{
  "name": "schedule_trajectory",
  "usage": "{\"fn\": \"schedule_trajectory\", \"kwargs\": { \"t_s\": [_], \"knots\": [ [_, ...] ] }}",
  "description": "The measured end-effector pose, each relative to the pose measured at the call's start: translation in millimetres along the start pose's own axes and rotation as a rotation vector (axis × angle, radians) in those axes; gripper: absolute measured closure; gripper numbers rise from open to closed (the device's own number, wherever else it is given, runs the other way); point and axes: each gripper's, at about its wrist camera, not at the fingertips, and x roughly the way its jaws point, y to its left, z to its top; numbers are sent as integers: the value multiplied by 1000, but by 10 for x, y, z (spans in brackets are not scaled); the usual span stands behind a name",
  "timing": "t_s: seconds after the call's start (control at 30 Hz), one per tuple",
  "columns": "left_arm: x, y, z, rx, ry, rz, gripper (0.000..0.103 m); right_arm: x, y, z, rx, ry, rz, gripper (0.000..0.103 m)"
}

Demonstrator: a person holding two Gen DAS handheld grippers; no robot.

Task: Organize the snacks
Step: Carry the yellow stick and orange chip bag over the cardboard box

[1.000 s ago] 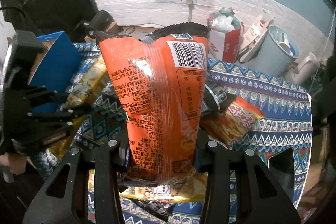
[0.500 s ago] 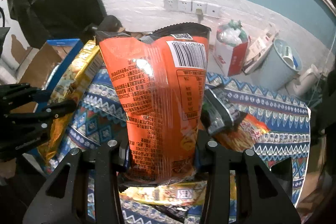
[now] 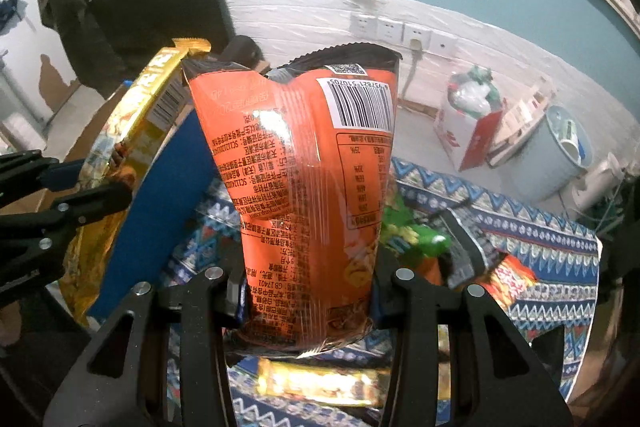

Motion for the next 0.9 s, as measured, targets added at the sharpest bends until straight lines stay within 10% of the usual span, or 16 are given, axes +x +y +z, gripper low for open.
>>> {"fn": "schedule_trajectory", "kwargs": {
  "t_s": [0.9],
  "knots": [
    [-197, 1307, -436, -195, -23, 99, 71, 359, 1241, 570, -152, 2, 97, 62]
  ]
}}
